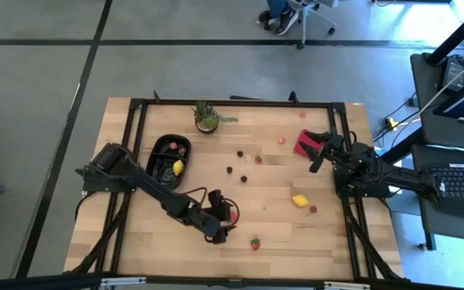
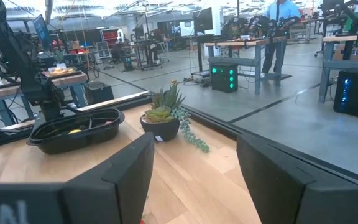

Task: Pick and placing Produce into tupperware
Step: Put the red strawberry into the black container

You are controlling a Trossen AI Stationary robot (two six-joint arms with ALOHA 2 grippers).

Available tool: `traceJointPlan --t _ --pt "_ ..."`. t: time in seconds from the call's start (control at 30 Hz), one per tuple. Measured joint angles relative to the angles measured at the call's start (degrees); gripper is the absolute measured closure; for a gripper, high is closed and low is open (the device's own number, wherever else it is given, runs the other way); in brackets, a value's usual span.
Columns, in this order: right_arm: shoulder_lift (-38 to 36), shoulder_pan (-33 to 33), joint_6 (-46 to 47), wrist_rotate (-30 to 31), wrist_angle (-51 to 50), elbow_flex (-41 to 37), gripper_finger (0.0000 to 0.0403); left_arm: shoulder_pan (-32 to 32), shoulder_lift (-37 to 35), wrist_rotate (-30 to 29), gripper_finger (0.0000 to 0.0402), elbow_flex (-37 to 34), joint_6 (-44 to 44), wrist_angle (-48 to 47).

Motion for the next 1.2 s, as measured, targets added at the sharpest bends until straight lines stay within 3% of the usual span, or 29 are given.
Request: traceJointPlan --t 0.4,0.93,1.2 --pt "0.0 0.0 0.0 0.0 -0.2 0.0 0.0171 0.4 4.1 0.1 0.0058 0.0 -3.1 1.6" --pt "0.0 0.0 -0.1 0.0 -0.4 0.0 0.0171 0.6 4.1 -0.4 0.0206 0.0 -2.9 -2.3" --pt "0.0 0.0 -0.1 0.0 -0.4 0.0 0.0171 0.6 4.1 -1.1 0.0218 0.0 -2.9 -2.3"
